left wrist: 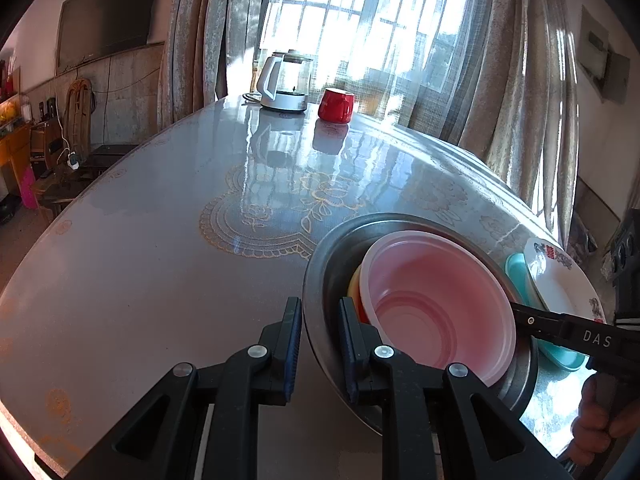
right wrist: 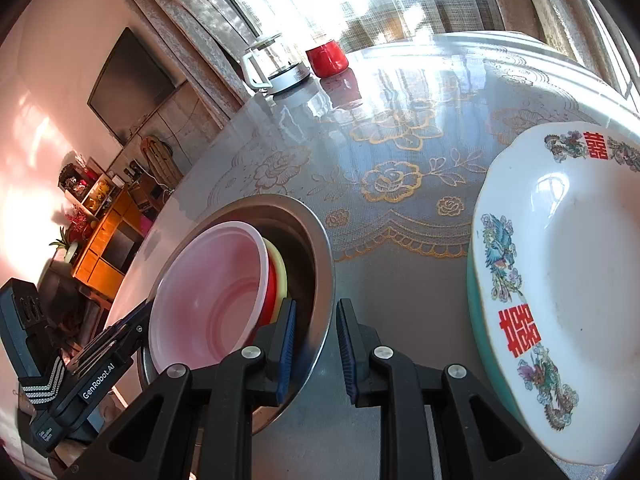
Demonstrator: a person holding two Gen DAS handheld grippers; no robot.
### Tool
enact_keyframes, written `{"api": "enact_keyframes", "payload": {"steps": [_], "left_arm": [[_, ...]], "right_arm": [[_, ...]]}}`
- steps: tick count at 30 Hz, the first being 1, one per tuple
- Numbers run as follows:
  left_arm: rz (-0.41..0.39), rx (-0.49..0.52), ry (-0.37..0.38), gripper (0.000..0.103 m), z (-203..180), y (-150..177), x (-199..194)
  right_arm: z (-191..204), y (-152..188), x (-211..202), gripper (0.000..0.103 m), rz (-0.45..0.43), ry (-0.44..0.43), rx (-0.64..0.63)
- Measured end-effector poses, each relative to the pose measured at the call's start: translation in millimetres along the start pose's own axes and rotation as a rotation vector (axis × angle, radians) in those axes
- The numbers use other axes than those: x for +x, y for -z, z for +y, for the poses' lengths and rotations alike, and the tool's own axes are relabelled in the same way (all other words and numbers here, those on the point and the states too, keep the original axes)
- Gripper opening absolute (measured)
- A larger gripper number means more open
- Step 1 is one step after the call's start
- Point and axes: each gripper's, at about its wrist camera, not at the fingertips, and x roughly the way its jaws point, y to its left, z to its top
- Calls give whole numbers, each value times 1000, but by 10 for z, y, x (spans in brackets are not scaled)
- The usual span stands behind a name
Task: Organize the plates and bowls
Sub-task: 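Grasp the steel bowl rim with the right gripper, then lift the steel bowl with nested bowls and carry it over the plate stack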
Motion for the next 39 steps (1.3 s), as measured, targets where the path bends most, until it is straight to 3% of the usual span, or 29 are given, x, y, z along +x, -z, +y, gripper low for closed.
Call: {"api": "enact_keyframes", "payload": {"steps": [5,26,39], "left_arm": [[-8,1,-9,17,-13,11,-10],[11,-19,-34,16,-46,123,-152],[-9,-9,-26,17,-108,128,-309]], "right_arm": [[41,16,-11,15,-14,11,-26],[55,86,-61,16,2,-1,-30],[34,123,-239,16,-43,-27,-39]]}}
